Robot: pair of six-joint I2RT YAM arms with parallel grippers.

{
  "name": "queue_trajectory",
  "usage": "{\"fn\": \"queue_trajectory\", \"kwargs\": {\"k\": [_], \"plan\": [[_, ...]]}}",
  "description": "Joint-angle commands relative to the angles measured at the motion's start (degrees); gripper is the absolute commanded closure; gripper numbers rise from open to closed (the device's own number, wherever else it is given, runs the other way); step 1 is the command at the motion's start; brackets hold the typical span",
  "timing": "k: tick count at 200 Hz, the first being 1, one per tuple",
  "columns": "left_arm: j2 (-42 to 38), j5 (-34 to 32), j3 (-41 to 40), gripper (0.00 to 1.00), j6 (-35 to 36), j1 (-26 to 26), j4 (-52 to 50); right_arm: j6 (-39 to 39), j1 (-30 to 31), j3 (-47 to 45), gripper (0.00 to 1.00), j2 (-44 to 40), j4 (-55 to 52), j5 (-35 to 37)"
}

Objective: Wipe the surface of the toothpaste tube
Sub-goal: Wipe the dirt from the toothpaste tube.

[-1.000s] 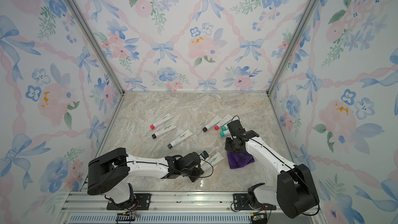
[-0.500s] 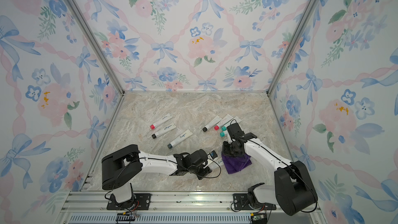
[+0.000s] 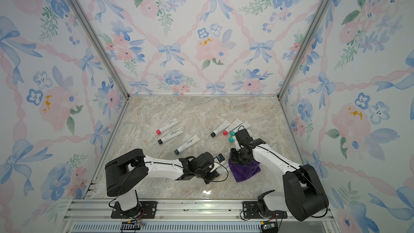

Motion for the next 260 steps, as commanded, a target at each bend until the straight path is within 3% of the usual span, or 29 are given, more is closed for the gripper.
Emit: {"fn": "queue_trajectory", "kwargs": {"k": [1, 63, 120, 136, 181, 208, 237, 260], "plan": [[0.2, 1.3, 0.0, 0.76, 0.7, 1.0, -0.7, 1.3, 0.8, -1.2, 0.81, -0.6, 0.5, -0.9], [0.2, 0.4, -1.0, 0.77, 0.3, 2.1, -0.5, 2.5, 2.7, -2.4, 0.80, -1.6, 0.3, -1.1], [0.2, 0.8, -1.1, 0.76, 0.1, 2.9, -0.1, 7.4, 7.2, -4.8, 0.81, 2.5, 5.7, -3.4], [-0.1, 1.4, -1.4, 0.76, -0.1, 3.8, 0.2, 7.2, 7.3, -4.3, 0.81, 3.2, 4.6, -1.0], [-1.0, 3.6, -2.8, 0.76, -1.2, 6.2, 2.1, 3.7, 6.5, 1.9, 0.80, 4.4, -5.4, 14.6], [-1.0, 4.2, -3.1, 0.76, -1.3, 7.0, 2.3, 1.8, 2.5, 1.8, 0.80, 6.1, -4.9, 16.6], [-0.6, 4.6, -2.9, 0.75, -1.3, 7.3, 2.4, 0.7, 0.6, 1.2, 0.80, 8.2, -2.1, 13.8], [-0.3, 4.7, -2.6, 0.75, -1.2, 7.5, 2.4, 2.0, 3.5, 1.6, 0.80, 8.8, 0.4, 8.5]]}}
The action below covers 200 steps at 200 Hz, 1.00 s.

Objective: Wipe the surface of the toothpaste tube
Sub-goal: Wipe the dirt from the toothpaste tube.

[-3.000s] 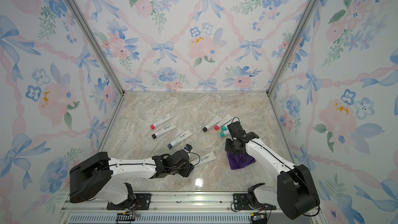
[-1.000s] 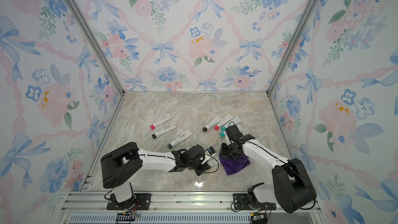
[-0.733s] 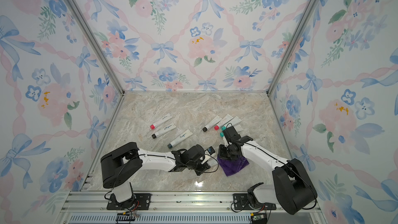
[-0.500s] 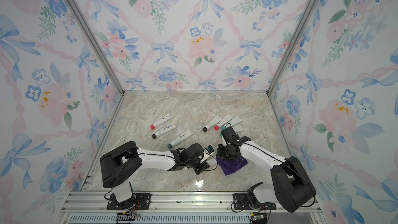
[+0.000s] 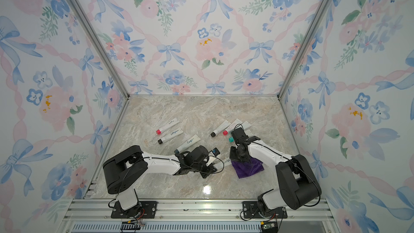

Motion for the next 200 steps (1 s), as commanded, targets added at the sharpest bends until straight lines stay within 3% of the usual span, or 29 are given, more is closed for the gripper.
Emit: {"fn": "queue_trajectory", "kwargs": {"k": [1, 72, 94, 113, 158, 200], "plan": [[-0.1, -1.2, -0.7, 0.75, -1.2, 1.3, -0.7, -0.1, 2.2, -1.0, 0.80, 2.3, -0.7, -2.9], [0.6, 0.2, 0.1, 0.74, -0.7, 1.5, -0.7, 6.0, 10.6, -1.2, 0.80, -0.4, 3.1, -12.6], [0.8, 0.5, 0.1, 0.74, -0.6, 1.5, -0.7, 5.1, 9.4, -1.1, 0.80, 1.1, 2.7, -11.9], [0.3, 0.5, -0.2, 0.73, -0.5, 1.5, -0.7, 3.7, 7.0, 0.3, 0.80, 2.4, -0.7, -7.2], [0.0, 1.4, -2.0, 0.56, -0.9, 2.2, -0.7, -1.0, 0.6, 3.0, 0.80, 3.9, -2.6, -5.6], [-0.8, 1.1, -3.6, 0.61, -1.2, 2.3, -0.7, -1.6, 0.1, 2.6, 0.80, 4.8, -1.8, -6.0]]}}
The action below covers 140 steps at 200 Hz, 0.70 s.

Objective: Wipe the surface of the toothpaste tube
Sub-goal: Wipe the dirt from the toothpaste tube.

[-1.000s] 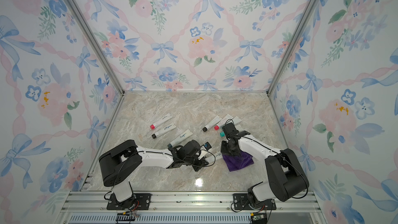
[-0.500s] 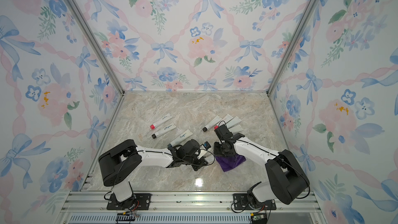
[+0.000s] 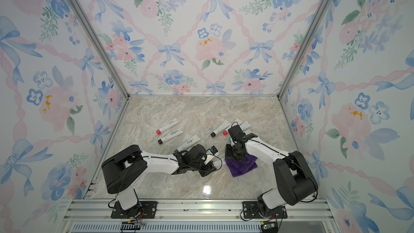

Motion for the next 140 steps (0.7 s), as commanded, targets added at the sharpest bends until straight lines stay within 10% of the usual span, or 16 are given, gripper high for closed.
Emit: {"fn": "queue_trajectory", "kwargs": {"k": [1, 104, 140], "plan": [[-0.3, -0.2, -1.8, 0.61, -0.6, 0.4, -3.0, -1.4, -0.8, -0.9, 0.80, 2.4, -2.6, 1.6], [1.8, 0.9, -0.3, 0.77, 0.5, 0.5, -3.0, 1.5, 3.1, -1.7, 0.80, 0.2, 0.4, -10.1], [1.4, 0.4, -0.6, 0.77, 0.6, 0.4, -3.0, -1.2, 1.1, -0.9, 0.80, 3.3, -2.7, -2.0]]}}
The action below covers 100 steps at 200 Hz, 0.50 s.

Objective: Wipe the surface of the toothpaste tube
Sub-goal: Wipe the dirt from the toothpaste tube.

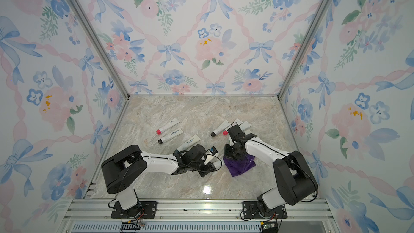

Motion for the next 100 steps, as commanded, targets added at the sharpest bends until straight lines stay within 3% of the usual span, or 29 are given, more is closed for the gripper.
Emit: {"fn": "queue_trajectory", "kwargs": {"k": [1, 32, 50, 82, 100], "plan": [[1.4, -0.6, -0.6, 0.77, 0.3, 0.4, -2.7, -1.2, -0.1, -1.0, 0.80, 3.3, -3.5, 1.2], [1.1, -1.2, -0.8, 0.77, 0.4, 0.4, -2.8, -3.9, -1.5, 1.9, 0.80, 6.1, -8.0, 14.3], [1.0, -1.4, -0.9, 0.77, 0.4, 0.4, -2.7, -4.5, -2.5, 2.5, 0.80, 7.2, -8.1, 17.2], [1.3, -1.4, -0.9, 0.77, 0.3, 0.5, -2.7, -4.5, -3.6, 2.0, 0.81, 7.8, -6.3, 15.8], [1.6, -1.4, -0.8, 0.77, 0.3, 0.4, -2.6, -4.2, -3.7, 1.2, 0.81, 6.8, -4.6, 9.1]]}}
